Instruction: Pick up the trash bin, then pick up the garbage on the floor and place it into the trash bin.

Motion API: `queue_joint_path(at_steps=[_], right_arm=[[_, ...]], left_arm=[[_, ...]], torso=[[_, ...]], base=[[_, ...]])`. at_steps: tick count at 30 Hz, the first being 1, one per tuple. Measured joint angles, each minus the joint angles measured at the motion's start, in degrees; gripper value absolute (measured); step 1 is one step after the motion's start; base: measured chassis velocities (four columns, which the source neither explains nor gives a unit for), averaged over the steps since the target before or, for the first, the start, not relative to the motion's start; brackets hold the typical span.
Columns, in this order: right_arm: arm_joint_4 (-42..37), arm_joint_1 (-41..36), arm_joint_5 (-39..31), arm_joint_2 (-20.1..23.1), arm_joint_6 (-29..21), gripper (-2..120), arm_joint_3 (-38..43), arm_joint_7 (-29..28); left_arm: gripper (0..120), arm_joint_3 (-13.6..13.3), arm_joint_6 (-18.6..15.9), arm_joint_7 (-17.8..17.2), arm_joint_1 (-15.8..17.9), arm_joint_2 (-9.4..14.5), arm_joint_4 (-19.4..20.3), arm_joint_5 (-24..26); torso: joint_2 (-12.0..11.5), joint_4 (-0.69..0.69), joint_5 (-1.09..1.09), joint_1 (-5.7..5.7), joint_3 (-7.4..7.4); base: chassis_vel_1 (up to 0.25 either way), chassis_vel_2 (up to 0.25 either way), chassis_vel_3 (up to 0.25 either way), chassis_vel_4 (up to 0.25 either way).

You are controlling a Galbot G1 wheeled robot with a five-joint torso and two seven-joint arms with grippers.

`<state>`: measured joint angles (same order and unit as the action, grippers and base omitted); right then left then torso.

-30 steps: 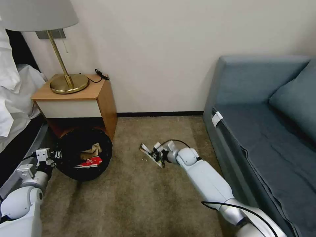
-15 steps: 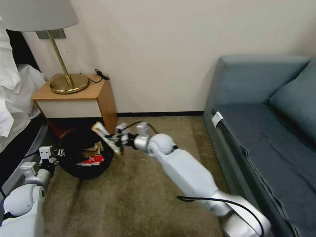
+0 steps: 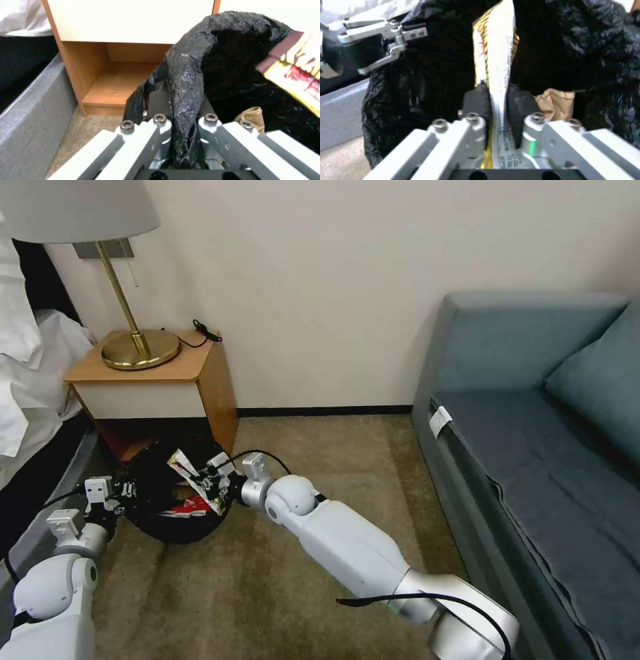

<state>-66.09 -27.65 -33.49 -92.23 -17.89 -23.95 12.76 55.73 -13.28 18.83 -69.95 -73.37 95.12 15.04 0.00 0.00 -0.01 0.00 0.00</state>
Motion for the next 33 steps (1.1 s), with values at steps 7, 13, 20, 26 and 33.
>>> queue_joint_path(at_steps=[7,13,20,26,33], right_arm=[[-0.58,0.05,-0.02,0.04,0.48,38,-0.37,-0.58],[-0.57,-0.17,0.03,0.07,1.43,61,-0.44,-1.27],[-2.10,-0.87,0.88,0.12,2.57,88,3.67,-1.86],[-5.87,-2.45,0.82,1.13,2.83,100,12.70,-0.87],[-8.03,-4.00,-0.19,5.19,2.72,100,20.25,0.45]], left_arm=[[3,0.02,-0.23,0.00,-0.08,-0.23,0.31,0.02],[3,0.03,-0.40,-0.08,-0.22,-0.63,0.51,-0.06],[3,-0.01,-2.30,-3.16,-0.46,-1.78,1.63,3.27],[3,0.77,-7.96,-11.99,-2.39,-5.17,5.74,15.16],[3,2.08,-14.31,-22.46,-6.24,-7.21,9.80,26.13]], torso=[[0.00,0.00,0.01,0.00,0.00],[0.00,0.00,0.01,0.00,0.00],[0.00,0.00,0.01,0.00,0.00],[0.00,0.01,0.02,0.00,0.00],[0.01,-0.01,0.02,0.00,0.00]], base=[[0.000,0.000,0.000,0.000],[0.000,0.000,0.000,0.000],[0.000,0.000,0.000,0.000],[0.000,0.000,0.000,0.000],[0.000,0.000,0.000,0.000]])
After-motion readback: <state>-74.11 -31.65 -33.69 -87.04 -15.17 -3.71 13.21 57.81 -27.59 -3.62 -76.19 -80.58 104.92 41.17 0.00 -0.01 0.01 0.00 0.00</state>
